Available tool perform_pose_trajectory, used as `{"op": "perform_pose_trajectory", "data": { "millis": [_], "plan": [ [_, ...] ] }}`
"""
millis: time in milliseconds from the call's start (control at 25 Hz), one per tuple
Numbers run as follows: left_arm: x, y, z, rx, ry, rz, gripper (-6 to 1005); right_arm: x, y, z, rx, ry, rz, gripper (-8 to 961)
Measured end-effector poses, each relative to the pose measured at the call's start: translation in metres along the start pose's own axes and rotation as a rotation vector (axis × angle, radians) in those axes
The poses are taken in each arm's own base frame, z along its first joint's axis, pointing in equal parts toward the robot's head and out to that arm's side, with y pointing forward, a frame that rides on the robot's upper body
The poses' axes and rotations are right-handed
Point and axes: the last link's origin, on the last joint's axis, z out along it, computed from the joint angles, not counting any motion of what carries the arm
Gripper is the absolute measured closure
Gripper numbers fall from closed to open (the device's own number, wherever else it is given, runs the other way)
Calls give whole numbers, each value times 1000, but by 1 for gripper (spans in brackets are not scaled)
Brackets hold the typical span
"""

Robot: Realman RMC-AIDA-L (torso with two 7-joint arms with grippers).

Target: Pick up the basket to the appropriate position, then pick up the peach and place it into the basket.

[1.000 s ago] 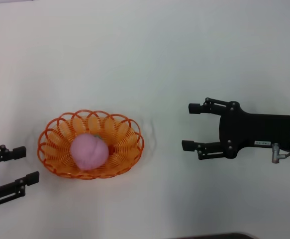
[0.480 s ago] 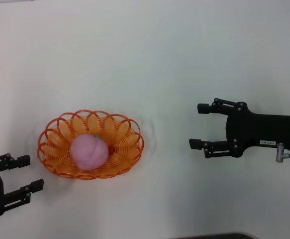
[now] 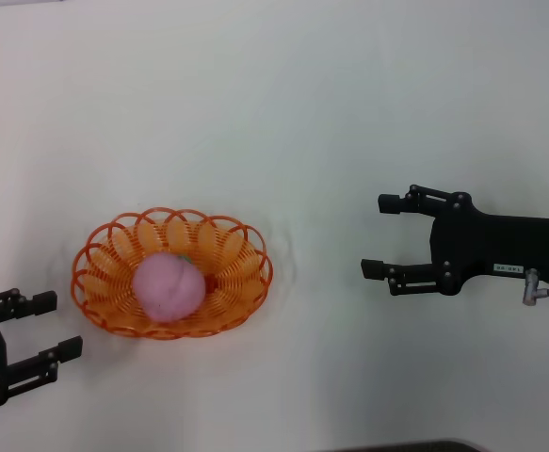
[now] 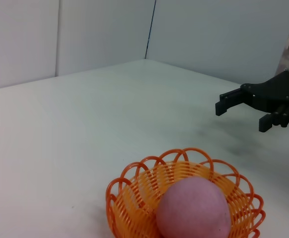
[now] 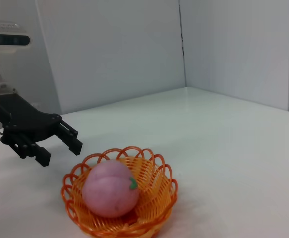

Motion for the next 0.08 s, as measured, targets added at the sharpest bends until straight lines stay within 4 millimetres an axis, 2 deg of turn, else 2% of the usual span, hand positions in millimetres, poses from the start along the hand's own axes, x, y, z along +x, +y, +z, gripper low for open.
{"op": "perform_pose_trajectory", "data": {
  "millis": [80],
  "plan": [
    [0, 0, 0, 0, 0, 0, 357, 0, 0, 0, 0, 0, 1, 9]
  ]
}}
